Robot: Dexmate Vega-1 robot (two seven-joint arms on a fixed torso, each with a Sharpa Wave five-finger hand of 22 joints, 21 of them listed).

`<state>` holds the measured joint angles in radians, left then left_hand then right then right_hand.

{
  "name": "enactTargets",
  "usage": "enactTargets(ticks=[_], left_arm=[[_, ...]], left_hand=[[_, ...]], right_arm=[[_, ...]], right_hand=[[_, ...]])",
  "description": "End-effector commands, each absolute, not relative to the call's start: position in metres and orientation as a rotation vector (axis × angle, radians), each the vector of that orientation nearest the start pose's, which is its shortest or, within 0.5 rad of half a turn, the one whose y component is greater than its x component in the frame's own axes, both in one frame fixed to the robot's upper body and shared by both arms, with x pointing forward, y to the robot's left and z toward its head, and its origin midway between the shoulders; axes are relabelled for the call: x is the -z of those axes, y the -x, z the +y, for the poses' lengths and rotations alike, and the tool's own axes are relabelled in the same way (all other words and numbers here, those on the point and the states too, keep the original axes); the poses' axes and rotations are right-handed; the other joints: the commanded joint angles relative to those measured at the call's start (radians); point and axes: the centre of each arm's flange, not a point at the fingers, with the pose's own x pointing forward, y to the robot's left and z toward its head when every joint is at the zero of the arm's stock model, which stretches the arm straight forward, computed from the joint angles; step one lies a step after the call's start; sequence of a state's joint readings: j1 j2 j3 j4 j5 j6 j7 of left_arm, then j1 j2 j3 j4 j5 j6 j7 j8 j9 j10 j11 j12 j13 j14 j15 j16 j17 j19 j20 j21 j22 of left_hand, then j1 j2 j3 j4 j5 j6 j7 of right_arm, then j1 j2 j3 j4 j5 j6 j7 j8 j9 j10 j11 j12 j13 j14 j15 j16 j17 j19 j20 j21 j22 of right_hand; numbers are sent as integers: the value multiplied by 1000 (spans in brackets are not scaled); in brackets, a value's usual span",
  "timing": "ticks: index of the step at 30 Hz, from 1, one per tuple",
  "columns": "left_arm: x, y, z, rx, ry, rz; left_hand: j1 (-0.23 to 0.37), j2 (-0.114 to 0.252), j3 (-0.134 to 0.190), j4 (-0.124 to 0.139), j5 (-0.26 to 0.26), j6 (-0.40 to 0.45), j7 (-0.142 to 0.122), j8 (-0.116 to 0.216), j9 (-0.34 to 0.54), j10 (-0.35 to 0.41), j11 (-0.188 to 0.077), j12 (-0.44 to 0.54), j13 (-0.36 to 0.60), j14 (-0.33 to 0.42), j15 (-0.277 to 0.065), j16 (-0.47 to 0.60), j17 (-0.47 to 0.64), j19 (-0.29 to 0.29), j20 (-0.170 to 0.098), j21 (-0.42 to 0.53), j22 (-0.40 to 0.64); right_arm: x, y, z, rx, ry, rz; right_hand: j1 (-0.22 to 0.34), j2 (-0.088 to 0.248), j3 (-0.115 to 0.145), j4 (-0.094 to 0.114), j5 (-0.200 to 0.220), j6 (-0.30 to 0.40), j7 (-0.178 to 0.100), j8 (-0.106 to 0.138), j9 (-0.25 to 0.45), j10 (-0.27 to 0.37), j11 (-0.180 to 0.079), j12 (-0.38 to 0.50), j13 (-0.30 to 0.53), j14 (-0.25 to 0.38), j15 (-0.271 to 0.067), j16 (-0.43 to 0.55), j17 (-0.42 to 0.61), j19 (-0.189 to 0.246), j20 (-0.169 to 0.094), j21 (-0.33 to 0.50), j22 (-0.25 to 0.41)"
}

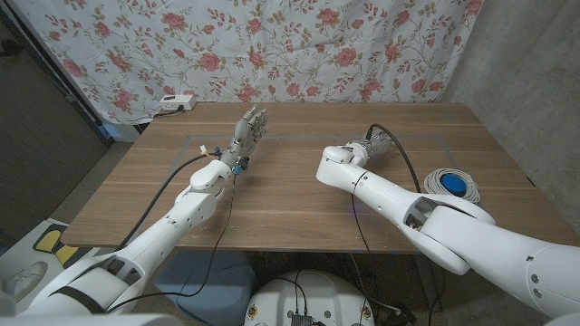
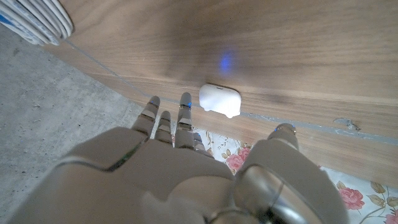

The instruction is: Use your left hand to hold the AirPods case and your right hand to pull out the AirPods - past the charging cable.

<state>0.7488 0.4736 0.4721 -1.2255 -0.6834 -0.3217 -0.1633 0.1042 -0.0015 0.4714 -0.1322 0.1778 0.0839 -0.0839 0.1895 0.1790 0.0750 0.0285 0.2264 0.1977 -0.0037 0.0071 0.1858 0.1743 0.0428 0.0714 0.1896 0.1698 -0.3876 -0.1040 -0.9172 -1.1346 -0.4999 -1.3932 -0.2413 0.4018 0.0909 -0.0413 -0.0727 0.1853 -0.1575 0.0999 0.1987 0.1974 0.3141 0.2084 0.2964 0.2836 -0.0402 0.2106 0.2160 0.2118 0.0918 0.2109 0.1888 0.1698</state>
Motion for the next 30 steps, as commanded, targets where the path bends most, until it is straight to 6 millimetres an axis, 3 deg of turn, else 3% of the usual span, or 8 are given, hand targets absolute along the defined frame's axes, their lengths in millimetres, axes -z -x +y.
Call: enactTargets(ticks=[1,30], left_arm=[[17,-664,242,384,29,-616],[19,-667,246,396,36,-601]], left_hand=[[0,10,-4,0,5,2,2,-2,3,8,-3,-2,5,0,5,0,4,-5,3,3,5],[0,11,-5,0,5,4,3,-1,3,9,-4,-2,5,1,5,0,4,-5,2,3,5]], right_arm=[[9,-671,-148,666,1224,278],[10,-681,-147,686,1234,314]], right_hand=[[-18,7,-2,12,2,-8,-1,3,4,7,-5,10,9,4,5,2,4,-3,4,-2,2],[-17,22,8,10,5,-9,4,3,3,-9,1,17,29,7,4,-4,1,-8,2,-2,2]])
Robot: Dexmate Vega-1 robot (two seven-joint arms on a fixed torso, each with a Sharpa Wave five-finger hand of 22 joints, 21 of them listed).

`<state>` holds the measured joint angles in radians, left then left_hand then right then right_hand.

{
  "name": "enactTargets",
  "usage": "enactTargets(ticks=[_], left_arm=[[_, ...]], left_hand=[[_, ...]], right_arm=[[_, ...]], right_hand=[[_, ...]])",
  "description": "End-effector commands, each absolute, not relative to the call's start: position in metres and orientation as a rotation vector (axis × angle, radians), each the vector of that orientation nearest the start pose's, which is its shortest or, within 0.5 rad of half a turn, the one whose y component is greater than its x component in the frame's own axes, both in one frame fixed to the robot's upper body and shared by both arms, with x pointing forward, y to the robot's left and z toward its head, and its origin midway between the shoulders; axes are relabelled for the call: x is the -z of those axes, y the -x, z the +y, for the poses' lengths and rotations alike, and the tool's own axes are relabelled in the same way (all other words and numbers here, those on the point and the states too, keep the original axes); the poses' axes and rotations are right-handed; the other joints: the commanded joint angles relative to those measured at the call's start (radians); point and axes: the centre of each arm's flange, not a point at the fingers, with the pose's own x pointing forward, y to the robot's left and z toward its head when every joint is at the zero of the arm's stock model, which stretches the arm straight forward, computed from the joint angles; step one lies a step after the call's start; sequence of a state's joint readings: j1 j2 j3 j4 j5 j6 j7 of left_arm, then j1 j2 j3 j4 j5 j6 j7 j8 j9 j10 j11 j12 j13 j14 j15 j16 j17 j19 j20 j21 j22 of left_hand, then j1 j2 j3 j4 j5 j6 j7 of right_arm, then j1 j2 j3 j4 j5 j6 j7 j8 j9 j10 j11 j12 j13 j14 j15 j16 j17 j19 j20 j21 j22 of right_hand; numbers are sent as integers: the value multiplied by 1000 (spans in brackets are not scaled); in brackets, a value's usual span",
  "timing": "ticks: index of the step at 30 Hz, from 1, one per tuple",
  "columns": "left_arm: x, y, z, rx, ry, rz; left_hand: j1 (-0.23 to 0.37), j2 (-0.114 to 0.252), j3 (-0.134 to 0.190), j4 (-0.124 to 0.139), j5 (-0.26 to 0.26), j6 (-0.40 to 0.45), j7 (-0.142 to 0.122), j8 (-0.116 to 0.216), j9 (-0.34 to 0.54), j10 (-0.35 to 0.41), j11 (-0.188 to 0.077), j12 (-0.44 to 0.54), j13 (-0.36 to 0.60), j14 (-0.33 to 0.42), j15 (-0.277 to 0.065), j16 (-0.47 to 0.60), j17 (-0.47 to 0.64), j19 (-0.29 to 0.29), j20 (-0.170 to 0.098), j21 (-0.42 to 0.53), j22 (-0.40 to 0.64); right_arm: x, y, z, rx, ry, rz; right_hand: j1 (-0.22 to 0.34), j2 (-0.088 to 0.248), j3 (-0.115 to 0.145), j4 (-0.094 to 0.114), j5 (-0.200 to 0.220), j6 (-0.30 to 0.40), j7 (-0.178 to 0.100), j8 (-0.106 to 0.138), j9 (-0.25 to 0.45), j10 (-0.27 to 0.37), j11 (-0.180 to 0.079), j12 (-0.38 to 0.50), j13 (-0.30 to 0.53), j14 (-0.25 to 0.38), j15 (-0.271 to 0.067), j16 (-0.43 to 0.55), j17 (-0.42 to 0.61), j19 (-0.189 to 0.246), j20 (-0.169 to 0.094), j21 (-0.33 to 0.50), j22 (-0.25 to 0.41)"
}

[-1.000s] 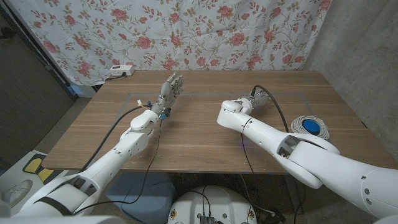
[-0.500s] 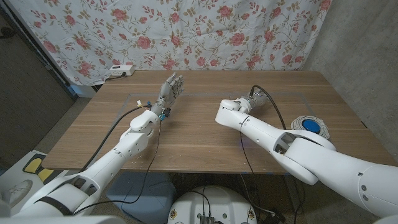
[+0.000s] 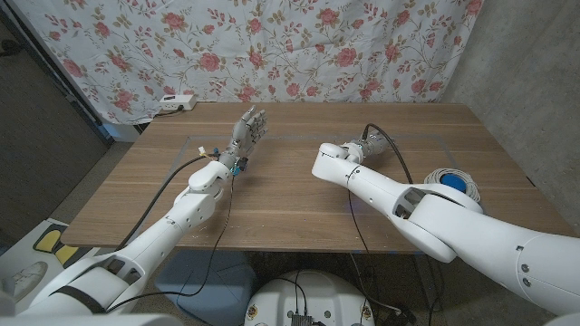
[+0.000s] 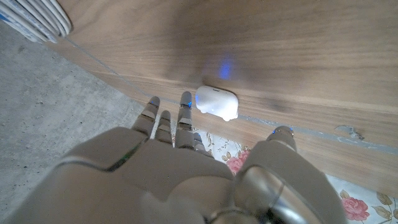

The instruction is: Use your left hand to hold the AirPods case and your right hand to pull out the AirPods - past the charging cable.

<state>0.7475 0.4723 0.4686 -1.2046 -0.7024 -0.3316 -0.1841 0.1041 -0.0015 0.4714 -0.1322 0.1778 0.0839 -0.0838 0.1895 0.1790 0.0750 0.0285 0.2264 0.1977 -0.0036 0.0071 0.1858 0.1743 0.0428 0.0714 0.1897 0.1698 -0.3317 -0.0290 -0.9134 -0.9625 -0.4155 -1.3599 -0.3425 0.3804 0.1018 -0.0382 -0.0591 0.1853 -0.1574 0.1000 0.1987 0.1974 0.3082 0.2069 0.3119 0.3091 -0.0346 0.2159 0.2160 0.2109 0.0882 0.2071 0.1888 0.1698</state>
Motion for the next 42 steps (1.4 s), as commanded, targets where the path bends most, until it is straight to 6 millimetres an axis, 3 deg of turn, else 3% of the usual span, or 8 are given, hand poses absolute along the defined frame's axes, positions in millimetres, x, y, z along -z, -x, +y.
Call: enactTargets(ticks=[1,42], left_arm=[[19,-667,246,397,35,-602],[19,-669,247,411,48,-595]], left_hand=[[0,11,-5,0,5,4,3,-1,3,9,-4,-2,5,1,5,0,4,-5,2,3,5],[-1,12,-7,0,6,3,4,-1,3,11,-4,-2,6,1,5,-1,4,-5,2,3,5]], right_arm=[[10,-681,-147,688,1237,315],[10,-695,-145,693,1238,337]], right_hand=[[4,11,5,-4,6,-9,3,3,3,-4,2,2,4,1,-1,-4,1,-5,6,-2,2],[52,59,54,-25,6,-18,0,4,4,-33,-5,4,27,-8,-7,-11,-3,-5,4,1,2]])
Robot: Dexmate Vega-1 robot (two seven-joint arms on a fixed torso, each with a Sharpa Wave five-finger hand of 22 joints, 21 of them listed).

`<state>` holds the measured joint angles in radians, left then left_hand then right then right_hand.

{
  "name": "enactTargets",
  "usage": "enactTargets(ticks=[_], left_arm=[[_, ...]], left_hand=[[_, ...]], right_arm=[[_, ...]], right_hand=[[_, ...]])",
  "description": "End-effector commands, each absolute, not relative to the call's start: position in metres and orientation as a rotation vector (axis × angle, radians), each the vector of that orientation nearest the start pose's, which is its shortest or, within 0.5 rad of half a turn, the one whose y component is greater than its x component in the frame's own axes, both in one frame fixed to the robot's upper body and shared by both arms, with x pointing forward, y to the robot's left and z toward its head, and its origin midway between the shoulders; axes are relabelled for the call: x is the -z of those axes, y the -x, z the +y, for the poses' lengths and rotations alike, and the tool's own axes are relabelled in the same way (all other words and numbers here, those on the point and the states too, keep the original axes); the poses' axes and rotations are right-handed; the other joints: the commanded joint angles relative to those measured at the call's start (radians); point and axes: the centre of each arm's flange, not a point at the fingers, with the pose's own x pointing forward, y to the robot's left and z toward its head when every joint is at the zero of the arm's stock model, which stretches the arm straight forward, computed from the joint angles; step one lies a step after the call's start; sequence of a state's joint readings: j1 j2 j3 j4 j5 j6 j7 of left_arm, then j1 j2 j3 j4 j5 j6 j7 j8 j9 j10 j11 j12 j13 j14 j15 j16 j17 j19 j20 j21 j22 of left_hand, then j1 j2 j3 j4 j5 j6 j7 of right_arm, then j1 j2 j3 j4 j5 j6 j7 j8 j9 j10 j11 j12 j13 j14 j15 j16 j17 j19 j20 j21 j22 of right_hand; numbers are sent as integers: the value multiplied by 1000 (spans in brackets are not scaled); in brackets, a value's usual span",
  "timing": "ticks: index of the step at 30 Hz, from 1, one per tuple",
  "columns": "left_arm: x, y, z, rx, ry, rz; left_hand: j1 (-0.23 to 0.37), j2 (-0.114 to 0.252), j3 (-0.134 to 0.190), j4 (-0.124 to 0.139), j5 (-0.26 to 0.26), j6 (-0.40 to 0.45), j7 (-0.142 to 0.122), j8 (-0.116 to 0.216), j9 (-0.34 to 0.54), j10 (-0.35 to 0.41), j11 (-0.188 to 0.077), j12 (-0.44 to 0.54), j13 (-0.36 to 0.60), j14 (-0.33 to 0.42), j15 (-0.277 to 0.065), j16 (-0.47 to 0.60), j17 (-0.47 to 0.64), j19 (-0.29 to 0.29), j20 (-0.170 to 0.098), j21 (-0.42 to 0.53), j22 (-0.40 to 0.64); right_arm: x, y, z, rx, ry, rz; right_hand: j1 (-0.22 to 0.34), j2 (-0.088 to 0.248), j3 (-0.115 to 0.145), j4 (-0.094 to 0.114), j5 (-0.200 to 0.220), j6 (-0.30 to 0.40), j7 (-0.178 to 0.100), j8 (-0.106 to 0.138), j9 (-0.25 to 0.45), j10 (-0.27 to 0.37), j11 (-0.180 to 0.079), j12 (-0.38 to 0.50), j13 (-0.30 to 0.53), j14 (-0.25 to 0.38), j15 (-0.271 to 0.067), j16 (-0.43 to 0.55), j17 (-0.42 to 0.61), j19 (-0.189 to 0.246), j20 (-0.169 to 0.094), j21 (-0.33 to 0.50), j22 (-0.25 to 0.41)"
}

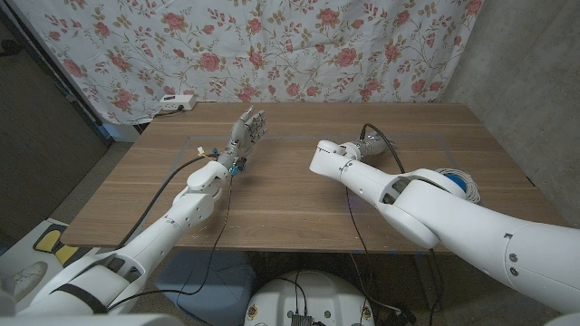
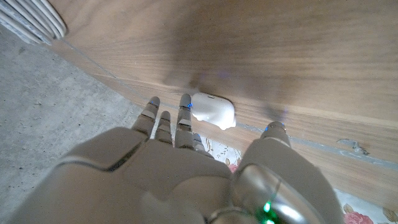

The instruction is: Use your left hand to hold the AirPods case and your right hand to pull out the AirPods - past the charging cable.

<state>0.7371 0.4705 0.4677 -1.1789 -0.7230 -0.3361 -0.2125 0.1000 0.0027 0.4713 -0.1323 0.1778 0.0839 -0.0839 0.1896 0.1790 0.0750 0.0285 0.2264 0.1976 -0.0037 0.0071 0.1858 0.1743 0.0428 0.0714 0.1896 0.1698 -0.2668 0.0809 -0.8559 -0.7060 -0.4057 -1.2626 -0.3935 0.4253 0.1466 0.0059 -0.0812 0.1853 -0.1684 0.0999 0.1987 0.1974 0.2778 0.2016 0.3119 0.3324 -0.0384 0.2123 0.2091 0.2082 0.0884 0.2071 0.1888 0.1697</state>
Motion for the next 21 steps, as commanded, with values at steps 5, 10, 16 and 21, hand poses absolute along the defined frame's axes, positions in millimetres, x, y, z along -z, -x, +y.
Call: enactTargets(ticks=[5,10,16,21], left_arm=[[18,-670,246,417,40,-592],[17,-670,246,417,44,-592],[14,-671,244,425,40,-595],[15,-670,243,427,38,-593]], left_hand=[[3,8,-7,0,6,3,4,-1,3,11,-3,-2,6,2,6,0,4,-5,2,3,5],[3,8,-8,0,6,2,3,-1,3,10,-5,-3,6,2,5,0,4,-6,2,3,5],[3,8,-8,0,6,1,3,-2,3,11,-4,-2,6,1,4,-1,4,-6,1,3,5],[3,8,-8,0,6,0,2,-2,3,11,-3,-3,6,1,5,-1,4,-6,2,3,5]], right_arm=[[10,-696,-144,702,1240,330],[11,-697,-147,710,1231,330],[10,-697,-149,714,1228,324],[11,-696,-149,710,1218,315]], right_hand=[[31,27,32,-13,6,-4,-5,6,4,1,-17,9,10,4,-7,-1,-1,0,3,2,2],[58,40,60,-21,7,2,-12,9,3,-2,-27,13,16,5,-13,-1,0,5,3,4,2],[68,42,73,-24,7,3,-12,9,4,-10,-24,12,19,3,-13,-1,0,8,3,4,2],[76,41,84,-26,7,2,-12,8,4,-18,-31,10,22,2,-16,-2,0,11,3,5,2]])
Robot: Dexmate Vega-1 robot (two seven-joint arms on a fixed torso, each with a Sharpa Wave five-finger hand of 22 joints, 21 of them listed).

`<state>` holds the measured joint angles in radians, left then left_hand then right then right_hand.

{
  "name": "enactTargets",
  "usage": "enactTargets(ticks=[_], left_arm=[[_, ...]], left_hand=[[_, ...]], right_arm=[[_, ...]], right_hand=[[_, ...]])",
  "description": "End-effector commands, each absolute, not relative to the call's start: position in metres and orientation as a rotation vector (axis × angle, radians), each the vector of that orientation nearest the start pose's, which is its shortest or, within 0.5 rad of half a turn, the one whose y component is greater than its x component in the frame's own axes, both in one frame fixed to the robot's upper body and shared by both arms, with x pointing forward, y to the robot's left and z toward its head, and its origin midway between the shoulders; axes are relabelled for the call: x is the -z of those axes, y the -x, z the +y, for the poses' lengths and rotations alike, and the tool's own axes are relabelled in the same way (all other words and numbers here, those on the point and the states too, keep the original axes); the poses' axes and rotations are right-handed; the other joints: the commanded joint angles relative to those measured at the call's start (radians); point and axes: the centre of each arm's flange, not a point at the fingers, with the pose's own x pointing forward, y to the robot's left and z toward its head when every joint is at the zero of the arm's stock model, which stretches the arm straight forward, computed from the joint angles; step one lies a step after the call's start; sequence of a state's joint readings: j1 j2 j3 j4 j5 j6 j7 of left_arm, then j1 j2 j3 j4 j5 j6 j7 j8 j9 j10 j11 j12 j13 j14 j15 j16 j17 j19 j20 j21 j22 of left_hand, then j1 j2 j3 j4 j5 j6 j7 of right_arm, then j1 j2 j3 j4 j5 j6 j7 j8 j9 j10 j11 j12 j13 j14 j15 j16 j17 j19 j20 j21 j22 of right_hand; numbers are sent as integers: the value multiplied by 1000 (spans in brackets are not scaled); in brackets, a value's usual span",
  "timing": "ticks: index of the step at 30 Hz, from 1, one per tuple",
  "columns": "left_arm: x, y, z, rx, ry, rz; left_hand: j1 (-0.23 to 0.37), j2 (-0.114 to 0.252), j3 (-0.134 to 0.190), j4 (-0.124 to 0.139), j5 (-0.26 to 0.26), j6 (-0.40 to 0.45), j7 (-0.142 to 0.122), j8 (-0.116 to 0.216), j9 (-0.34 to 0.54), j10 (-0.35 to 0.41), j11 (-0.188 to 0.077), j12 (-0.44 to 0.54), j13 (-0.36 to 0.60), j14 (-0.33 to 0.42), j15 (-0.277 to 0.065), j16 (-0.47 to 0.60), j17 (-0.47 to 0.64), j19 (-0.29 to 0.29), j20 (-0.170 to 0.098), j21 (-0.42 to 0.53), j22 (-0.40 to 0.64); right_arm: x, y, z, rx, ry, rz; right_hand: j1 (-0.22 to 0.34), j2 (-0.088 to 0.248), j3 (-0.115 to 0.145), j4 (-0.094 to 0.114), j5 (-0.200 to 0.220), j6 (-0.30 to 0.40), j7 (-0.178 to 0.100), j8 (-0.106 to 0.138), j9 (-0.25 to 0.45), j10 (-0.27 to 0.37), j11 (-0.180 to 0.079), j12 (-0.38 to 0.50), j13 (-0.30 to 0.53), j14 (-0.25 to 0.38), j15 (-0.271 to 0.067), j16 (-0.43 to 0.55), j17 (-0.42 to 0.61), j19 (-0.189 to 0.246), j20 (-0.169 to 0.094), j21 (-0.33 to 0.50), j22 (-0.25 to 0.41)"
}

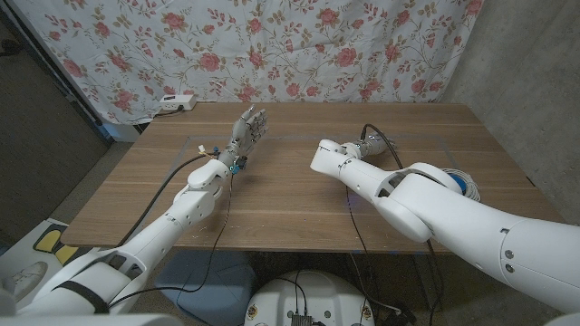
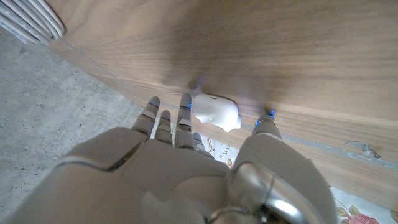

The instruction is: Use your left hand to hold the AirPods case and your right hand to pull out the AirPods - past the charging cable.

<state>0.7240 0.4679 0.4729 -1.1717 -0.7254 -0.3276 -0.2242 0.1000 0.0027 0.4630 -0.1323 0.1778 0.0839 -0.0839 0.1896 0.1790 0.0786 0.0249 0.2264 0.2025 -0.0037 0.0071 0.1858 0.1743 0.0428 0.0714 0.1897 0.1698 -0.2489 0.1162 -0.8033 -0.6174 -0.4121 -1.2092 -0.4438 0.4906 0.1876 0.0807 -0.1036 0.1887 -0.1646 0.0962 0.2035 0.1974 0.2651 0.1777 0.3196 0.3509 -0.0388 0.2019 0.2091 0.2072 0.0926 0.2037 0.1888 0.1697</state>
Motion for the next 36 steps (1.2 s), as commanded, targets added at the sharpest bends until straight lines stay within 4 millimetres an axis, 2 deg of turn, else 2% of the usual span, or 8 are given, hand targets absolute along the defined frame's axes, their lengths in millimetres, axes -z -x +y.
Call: enactTargets(ticks=[1,8,19,26,33,36], left_arm=[[15,-670,243,427,39,-594],[16,-668,242,424,38,-593],[18,-666,242,424,39,-594],[20,-665,241,423,39,-590],[22,-663,240,424,42,-590],[23,-663,239,424,41,-587]], left_hand=[[3,8,0,0,6,0,2,-2,3,8,0,-2,1,1,5,-1,4,-6,2,3,5],[3,9,0,0,6,0,2,-2,3,9,1,-2,1,1,5,-1,4,-6,2,3,5],[3,9,0,0,6,-1,3,-2,3,9,0,-2,1,1,4,-1,4,-6,1,3,5],[3,9,0,0,6,0,3,-2,3,8,1,-3,1,2,5,0,4,-6,1,3,5],[3,9,-1,-1,6,0,3,-1,3,9,0,-2,1,1,5,-1,4,-6,1,3,5],[3,9,-1,-1,6,-1,3,-1,3,9,0,-2,1,1,5,-1,4,-6,1,3,5]], right_arm=[[11,-696,-149,707,1216,316],[13,-697,-151,694,1205,315],[16,-699,-151,686,1202,313],[17,-699,-151,689,1198,311],[18,-699,-151,697,1197,299],[18,-698,-151,704,1201,296]], right_hand=[[14,0,13,-4,4,-2,-8,3,4,-12,-7,0,4,2,-7,-2,1,8,6,5,2],[21,-3,25,-5,3,-5,-9,1,4,-27,-2,-5,6,-4,-12,-3,2,11,6,5,2],[23,-5,35,-3,1,-4,-13,1,4,-38,-13,-11,6,-9,-20,-3,3,15,6,5,2],[24,-7,41,-1,0,-4,-15,1,4,-54,-9,-20,4,-13,-26,-3,4,16,6,4,1],[29,1,54,2,0,-6,-24,1,4,-57,-24,-26,0,-17,-38,-1,6,15,6,3,1],[36,9,68,3,1,-6,-34,1,4,-57,-36,-28,-2,-18,-50,1,7,16,5,3,1]])
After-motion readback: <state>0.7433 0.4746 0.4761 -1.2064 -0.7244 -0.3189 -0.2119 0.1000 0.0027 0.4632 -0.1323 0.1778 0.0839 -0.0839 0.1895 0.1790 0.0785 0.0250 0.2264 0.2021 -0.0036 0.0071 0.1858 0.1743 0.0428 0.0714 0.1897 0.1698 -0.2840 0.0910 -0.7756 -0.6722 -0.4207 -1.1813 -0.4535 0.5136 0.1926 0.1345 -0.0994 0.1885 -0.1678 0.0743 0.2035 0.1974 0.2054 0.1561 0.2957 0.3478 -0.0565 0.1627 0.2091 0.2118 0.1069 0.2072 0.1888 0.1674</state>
